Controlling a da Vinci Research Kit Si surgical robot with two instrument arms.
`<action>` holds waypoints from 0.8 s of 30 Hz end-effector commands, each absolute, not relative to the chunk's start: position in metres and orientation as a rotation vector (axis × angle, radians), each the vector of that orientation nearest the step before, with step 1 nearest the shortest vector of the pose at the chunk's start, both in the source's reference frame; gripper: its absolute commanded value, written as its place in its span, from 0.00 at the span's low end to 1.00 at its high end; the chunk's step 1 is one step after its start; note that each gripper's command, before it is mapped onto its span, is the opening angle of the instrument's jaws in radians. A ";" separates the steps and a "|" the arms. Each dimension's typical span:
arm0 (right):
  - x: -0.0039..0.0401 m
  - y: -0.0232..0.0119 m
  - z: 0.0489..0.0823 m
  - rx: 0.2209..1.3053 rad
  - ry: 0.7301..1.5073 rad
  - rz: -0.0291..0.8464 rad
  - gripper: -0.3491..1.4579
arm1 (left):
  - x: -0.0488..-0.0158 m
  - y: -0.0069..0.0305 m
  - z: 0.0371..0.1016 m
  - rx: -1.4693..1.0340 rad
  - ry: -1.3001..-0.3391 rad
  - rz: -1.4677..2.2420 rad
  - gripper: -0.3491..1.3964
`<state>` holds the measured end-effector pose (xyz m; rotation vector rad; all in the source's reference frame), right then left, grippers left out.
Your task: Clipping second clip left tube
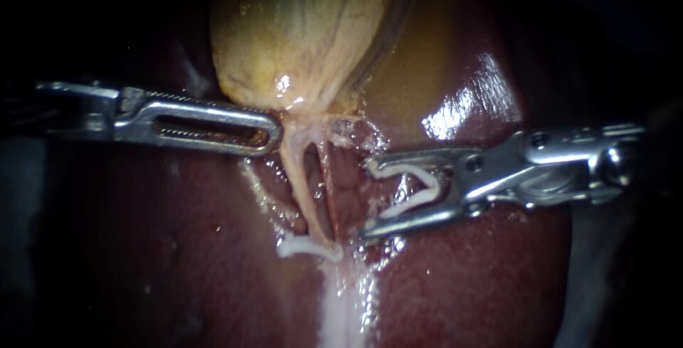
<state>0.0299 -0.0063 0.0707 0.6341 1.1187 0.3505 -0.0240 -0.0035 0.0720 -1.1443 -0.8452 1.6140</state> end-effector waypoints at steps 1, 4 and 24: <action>0.0302 -0.0065 0.0709 0.637 1.118 0.350 0.47 | -0.0240 -0.0035 0.0721 -1.144 -0.844 1.614 0.00; 0.0318 -0.0075 0.0720 0.648 1.118 0.346 0.47 | -0.0241 -0.0036 0.0720 -1.144 -0.844 1.614 0.00; 0.0363 -0.0107 0.0758 0.701 1.108 0.345 0.47 | -0.0245 -0.0037 0.0718 -1.143 -0.842 1.613 0.00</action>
